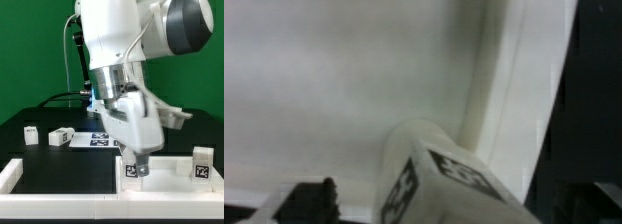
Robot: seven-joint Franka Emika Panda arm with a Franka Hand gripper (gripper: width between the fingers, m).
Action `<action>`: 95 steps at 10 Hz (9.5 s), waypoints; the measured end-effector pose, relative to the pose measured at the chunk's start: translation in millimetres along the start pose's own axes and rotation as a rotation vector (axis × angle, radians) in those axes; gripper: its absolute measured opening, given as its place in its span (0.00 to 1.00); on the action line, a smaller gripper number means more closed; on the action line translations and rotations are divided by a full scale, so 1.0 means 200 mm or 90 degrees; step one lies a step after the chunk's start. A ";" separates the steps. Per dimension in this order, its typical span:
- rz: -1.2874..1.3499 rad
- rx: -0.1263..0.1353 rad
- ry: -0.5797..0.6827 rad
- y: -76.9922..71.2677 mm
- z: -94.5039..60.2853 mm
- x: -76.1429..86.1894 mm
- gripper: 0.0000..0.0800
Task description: Assemble square table
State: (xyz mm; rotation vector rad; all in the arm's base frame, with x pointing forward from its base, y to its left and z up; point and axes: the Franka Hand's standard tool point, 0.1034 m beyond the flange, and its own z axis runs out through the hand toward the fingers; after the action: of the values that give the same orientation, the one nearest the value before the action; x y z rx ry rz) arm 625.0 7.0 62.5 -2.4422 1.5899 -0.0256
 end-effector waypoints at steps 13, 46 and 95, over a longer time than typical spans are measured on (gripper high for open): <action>-0.249 -0.008 0.068 0.00 -0.02 0.06 0.36; 0.459 -0.050 -0.038 0.00 -0.28 -0.27 0.81; -0.154 -0.008 0.104 0.72 -0.07 -0.17 0.07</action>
Offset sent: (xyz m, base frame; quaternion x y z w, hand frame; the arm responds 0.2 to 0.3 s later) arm 0.0000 0.0000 0.0000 0.0000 0.0000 -0.1296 0.9916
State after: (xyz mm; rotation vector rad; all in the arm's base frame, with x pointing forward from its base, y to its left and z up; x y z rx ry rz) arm 479.7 -20.7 50.6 -2.6884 1.3470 -0.2618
